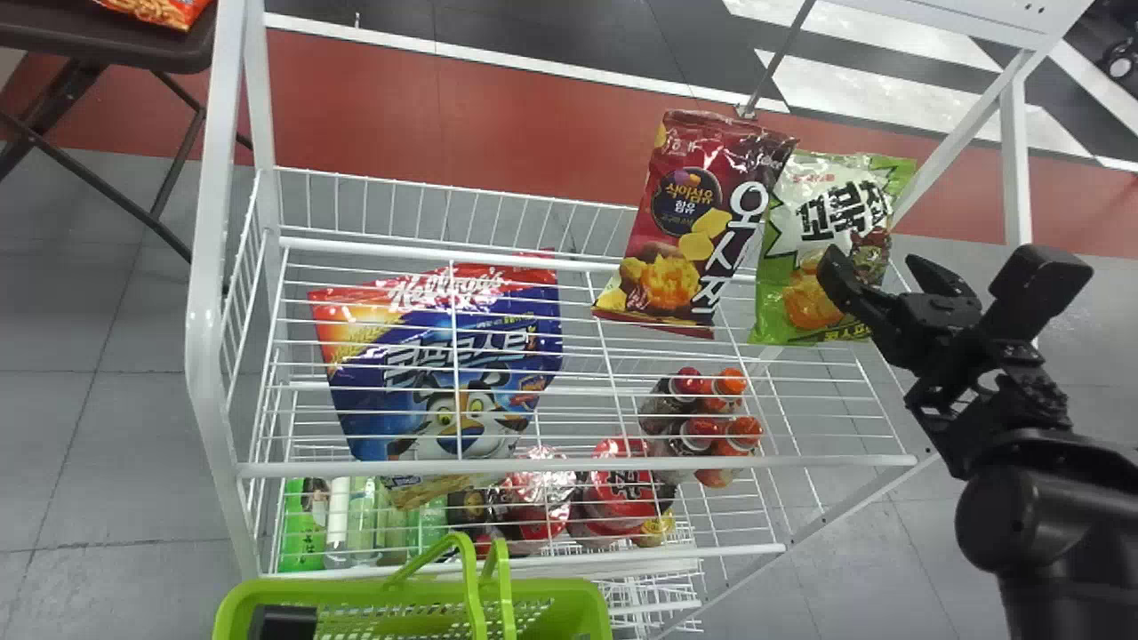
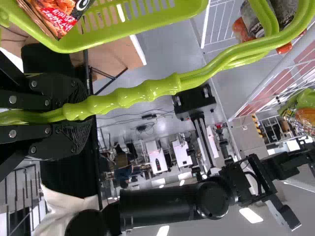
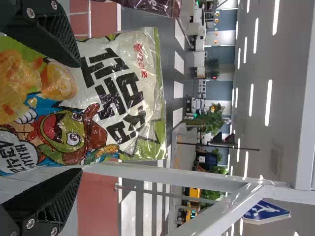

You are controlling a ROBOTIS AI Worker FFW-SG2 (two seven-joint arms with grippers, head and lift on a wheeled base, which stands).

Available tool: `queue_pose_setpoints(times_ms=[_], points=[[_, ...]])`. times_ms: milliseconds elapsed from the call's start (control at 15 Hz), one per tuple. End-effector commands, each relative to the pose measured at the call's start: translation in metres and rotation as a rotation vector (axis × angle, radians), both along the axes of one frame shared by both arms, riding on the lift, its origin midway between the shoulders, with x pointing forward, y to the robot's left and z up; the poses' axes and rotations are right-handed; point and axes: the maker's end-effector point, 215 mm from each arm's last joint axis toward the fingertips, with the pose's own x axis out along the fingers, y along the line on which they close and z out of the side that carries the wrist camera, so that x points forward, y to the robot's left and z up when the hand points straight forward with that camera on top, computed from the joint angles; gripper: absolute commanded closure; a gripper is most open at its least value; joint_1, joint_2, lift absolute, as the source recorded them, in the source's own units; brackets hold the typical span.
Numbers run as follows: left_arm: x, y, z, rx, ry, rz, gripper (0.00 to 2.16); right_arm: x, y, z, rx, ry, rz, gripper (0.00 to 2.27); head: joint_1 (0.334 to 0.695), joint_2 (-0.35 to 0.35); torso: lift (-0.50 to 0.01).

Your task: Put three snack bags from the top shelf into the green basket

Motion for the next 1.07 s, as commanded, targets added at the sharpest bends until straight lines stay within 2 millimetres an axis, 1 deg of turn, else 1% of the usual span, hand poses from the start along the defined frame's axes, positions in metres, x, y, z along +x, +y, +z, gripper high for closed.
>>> queue_pose_setpoints(times_ms=[0,133,267,333,400,467,533,600,667,800,1000], points=[[0.001,0.0,-0.002,0.006,0.002,-0.002,2.14,0.016,0.009,-0.008,-0.011,0.017,0.013,0.04,0.695,-0.35,-0.05],[0.003,0.001,-0.004,0.007,0.003,-0.004,2.14,0.027,0.013,-0.015,-0.011,0.029,0.018,0.05,0.695,-0.35,-0.05],[0.006,0.002,-0.007,0.009,0.007,-0.003,2.14,0.034,0.015,-0.02,-0.004,0.039,0.024,0.1,0.695,-0.35,-0.05],[0.007,0.002,-0.008,0.009,0.009,-0.005,2.14,0.036,0.017,-0.02,-0.004,0.038,0.035,0.17,0.695,-0.35,-0.05],[0.008,0.001,-0.008,0.009,0.009,-0.007,2.14,0.039,0.019,-0.021,-0.008,0.045,0.038,0.3,0.695,-0.35,-0.05],[0.01,0.001,-0.008,0.012,0.008,-0.011,2.14,0.04,0.019,-0.02,-0.009,0.045,0.039,0.71,0.695,-0.35,-0.05],[0.011,0.001,-0.009,0.015,0.009,-0.013,2.14,0.041,0.02,-0.02,-0.005,0.042,0.04,1.57,0.695,-0.35,-0.05],[0.011,0.001,-0.011,0.018,0.014,-0.016,2.14,0.041,0.02,-0.018,-0.002,0.037,0.04,2.11,0.695,-0.35,-0.05],[0.013,0.002,-0.011,0.021,0.011,-0.015,2.14,0.04,0.019,-0.016,-0.005,0.026,0.039,2.25,0.695,-0.35,-0.05],[0.015,0.001,-0.011,0.021,0.009,-0.014,2.14,0.037,0.014,-0.007,-0.014,-0.009,0.024,2.25,0.695,-0.35,-0.05],[0.015,0.001,-0.011,0.023,0.009,-0.014,2.14,0.023,0.006,0.004,-0.011,-0.049,0.0,2.25,0.695,-0.35,-0.05]])
